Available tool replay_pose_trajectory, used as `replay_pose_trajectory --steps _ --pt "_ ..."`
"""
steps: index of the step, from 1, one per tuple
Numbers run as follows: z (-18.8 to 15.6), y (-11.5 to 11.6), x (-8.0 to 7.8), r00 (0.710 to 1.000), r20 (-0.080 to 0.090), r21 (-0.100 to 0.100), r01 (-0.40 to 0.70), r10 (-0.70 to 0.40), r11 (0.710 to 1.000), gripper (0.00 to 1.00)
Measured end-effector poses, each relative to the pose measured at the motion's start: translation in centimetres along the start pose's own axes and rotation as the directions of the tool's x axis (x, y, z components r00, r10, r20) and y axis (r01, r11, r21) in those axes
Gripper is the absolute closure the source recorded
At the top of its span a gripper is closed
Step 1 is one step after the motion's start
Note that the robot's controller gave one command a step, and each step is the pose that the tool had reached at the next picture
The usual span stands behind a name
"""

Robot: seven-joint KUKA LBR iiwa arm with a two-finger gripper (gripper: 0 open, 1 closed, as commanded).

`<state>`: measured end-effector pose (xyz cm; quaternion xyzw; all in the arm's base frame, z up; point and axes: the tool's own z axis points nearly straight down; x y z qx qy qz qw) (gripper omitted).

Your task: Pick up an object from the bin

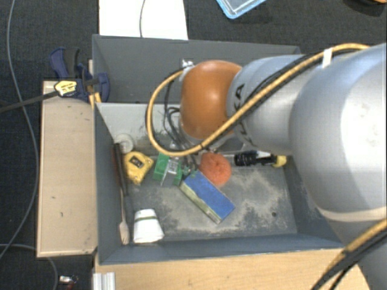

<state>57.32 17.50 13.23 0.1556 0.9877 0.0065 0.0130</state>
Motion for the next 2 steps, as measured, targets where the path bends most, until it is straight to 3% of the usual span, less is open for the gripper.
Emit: replay_pose_trajectory --steps 1,2 --pt "-1.0 0.0 0.0 1.000 -0.001 0.001 0.000 0.000 1.000 1.00" --pt "-4.3 -0.1 0.1 1.000 -0.008 0.006 0.001 -0.001 1.000 1.00"
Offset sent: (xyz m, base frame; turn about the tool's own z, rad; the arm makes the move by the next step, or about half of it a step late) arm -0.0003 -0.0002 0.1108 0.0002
